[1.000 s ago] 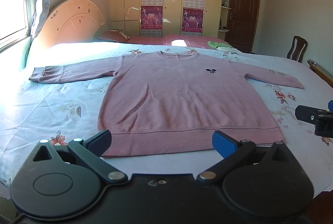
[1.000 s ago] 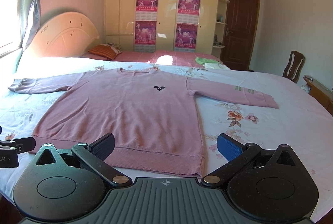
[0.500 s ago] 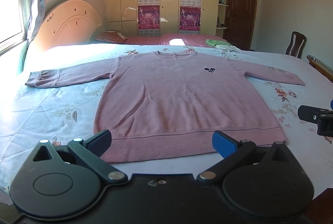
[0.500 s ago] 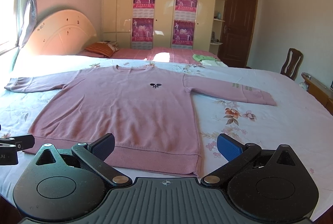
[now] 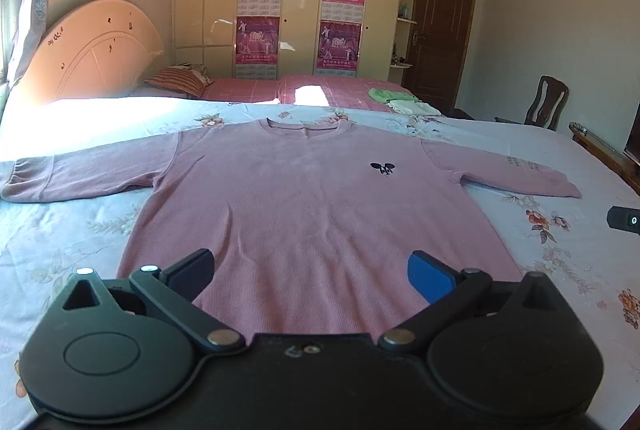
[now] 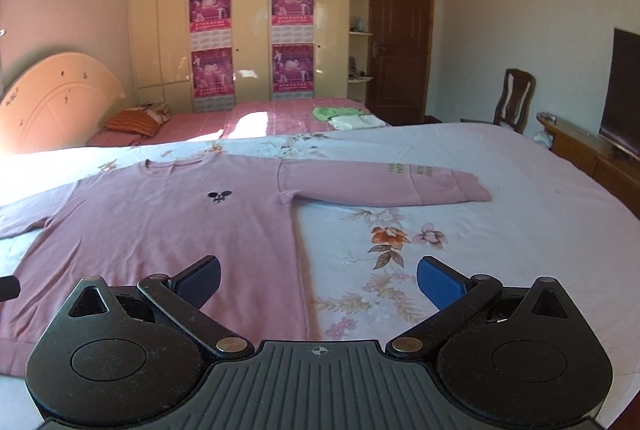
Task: Fold small clothes
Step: 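Grasp the pink sweater's sleeve cuff with the right gripper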
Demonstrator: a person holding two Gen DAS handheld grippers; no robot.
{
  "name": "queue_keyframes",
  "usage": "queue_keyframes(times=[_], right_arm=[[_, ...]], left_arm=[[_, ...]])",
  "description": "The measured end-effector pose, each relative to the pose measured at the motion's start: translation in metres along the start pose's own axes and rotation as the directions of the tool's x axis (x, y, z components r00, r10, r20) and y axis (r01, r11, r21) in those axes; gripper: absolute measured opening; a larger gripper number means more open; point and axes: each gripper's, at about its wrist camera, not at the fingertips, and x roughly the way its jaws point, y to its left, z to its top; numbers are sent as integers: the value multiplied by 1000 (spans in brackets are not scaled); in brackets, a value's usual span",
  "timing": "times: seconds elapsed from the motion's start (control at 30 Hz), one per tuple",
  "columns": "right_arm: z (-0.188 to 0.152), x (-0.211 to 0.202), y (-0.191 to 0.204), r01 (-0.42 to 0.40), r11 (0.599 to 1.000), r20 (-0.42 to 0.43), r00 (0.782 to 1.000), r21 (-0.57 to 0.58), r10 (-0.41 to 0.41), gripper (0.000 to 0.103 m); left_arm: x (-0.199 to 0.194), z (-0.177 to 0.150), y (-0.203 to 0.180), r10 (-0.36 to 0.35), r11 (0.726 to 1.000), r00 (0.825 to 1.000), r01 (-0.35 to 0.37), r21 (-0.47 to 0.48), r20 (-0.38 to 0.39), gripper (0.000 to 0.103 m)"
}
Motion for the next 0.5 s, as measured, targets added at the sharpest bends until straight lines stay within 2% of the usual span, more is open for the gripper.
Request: queue_keyframes(times=[0.1,0.17,0.27,0.3,0.33,0.37,0.4,0.47,0.5], right_arm=[[16,31,-27,14,997,-12,1000,70,-13,103],[27,54,-44,32,994,-12,999,106,-31,103],[40,89,-68,52,988,-9,999,145,-52,102],[45,102,-77,59,986,-9,998,159,-58,90],[49,117,-84,68,983,-20,998,170,-65,75],[53,130,-92,85,979,-37,996,187,-80,57],[57,145,-102,91,972,-46,995,215,-83,57],[63,170,-120,107,959,-43,994,263,-100,57],[66,181,-130,117,952,-36,993,281,-112,57]], left_arm=[[36,14,3,-15,1000,999,15,9,-44,103],[62,22,6,-51,999,996,52,14,-74,102],[102,33,4,-13,998,998,16,54,-66,98],[117,36,4,7,998,996,-1,64,-87,93],[134,36,6,12,998,993,-4,66,-118,74],[149,36,8,13,998,990,-4,66,-141,65],[163,36,9,24,998,986,-14,64,-162,67],[183,38,12,54,997,985,-44,64,-166,80],[192,41,13,58,997,986,-49,59,-158,80]])
